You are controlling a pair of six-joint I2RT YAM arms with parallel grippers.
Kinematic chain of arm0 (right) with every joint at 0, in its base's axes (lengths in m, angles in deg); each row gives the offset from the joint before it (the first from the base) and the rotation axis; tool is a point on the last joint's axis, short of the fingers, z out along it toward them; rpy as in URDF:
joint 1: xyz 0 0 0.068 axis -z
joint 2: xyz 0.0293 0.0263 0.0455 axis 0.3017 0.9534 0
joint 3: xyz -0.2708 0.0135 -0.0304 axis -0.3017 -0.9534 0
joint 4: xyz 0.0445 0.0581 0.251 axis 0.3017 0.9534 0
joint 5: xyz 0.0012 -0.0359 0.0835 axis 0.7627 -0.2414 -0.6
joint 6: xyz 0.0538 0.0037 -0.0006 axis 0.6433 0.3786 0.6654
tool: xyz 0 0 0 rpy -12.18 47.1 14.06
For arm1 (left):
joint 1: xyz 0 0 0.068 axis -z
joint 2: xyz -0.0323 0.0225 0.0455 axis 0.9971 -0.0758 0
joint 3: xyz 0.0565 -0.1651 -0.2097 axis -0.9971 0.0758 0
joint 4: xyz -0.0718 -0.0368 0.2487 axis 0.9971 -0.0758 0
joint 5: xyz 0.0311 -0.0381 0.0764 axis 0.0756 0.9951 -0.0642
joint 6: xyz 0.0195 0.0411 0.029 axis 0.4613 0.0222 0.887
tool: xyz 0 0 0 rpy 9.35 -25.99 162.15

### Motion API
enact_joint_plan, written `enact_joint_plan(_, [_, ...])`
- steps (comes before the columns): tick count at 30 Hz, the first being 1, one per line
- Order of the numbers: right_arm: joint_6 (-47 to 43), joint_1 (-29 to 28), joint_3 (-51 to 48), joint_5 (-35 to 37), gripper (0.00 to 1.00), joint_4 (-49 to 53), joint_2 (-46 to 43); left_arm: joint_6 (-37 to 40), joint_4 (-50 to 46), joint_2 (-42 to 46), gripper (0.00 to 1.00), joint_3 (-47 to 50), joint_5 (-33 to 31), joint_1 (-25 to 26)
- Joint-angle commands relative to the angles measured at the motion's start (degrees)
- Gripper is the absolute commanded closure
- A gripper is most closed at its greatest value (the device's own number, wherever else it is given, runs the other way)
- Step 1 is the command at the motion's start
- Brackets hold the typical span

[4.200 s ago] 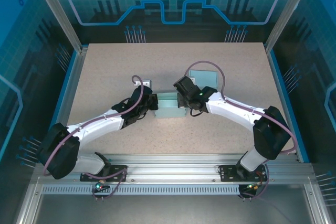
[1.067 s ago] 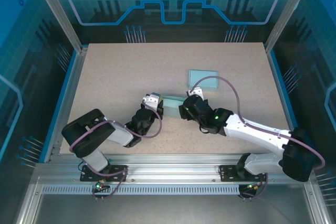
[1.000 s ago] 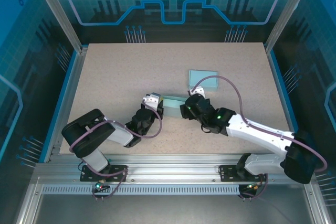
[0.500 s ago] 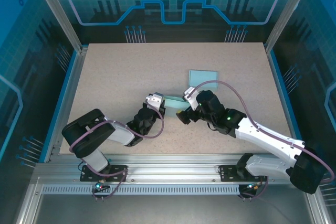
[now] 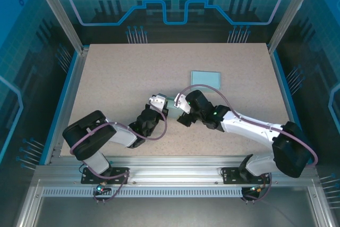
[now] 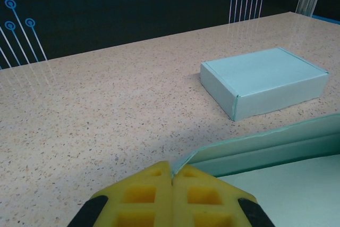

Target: Fold the paper box

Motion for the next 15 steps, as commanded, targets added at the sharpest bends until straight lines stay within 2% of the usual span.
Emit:
enact_joint_plan(1, [-2.88, 0.49, 3.87, 3.26, 0.0, -1.34, 1.9, 0.82, -1.34, 0.54, 1.0, -1.1, -0.7, 0.51])
enact_joint_plan(6, [-3.37, 0.52, 5.04, 2.89, 0.0, -0.46, 4.44, 0.9, -1.58, 0.63, 1.0, -1.18, -1.01, 0.52])
enact_joint_plan(11, [-2.29, 0.47, 4.48, 0.72, 0.05, 0.02, 5.42, 0.91, -1.69, 0.37, 1.0, -1.32, -1.56, 0.57])
enact_joint_plan(13, [-1.64, 0.44, 4.29, 0.29, 0.11, -0.05, 5.81, 0.73, -1.75, 0.28, 1.0, -1.36, -1.54, 0.51])
enact_joint_plan(15, [-1.21, 0.4, 3.87, 0.85, 0.24, -0.72, 6.2, 0.48, -1.99, 0.25, 1.0, -1.58, -1.54, 0.52])
